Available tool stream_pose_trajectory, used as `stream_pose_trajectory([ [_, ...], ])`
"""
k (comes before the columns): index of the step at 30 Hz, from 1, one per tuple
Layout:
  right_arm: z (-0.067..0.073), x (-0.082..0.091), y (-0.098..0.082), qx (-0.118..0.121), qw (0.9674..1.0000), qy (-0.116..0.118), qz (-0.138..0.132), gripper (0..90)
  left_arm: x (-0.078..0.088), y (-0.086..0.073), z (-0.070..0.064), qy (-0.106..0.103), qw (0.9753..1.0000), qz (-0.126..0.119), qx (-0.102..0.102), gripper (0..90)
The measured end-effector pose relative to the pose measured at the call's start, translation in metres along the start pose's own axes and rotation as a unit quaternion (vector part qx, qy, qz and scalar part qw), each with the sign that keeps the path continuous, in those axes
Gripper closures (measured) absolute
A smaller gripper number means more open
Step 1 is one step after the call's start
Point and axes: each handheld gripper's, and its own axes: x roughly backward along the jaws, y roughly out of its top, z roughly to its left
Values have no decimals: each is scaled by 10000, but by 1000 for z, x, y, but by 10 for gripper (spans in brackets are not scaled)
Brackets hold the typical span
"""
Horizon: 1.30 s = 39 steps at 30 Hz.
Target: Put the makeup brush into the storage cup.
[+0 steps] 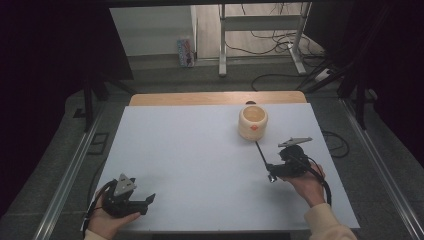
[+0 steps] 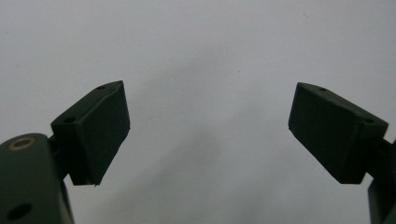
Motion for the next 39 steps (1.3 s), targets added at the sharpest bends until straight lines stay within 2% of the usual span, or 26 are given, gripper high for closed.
stream_pose_trajectory([
  [9, 4, -15, 9, 76, 9995, -93, 308, 292, 0, 0, 0, -15, 10000, -5, -19, 137],
  [19, 8, -21, 18, 11, 9984, -131, 553, 325, 1, 0, -1, 30, 10000, -45, -22, 139],
  [27, 6, -29, 22, -4, 9960, -170, 877, 358, 2, 0, -1, 13, 10000, -13, -60, 139],
  [39, 6, -39, 24, -38, 9926, -191, 1198, 398, 2, -1, -1, 0, 10000, 6, -47, 139],
])
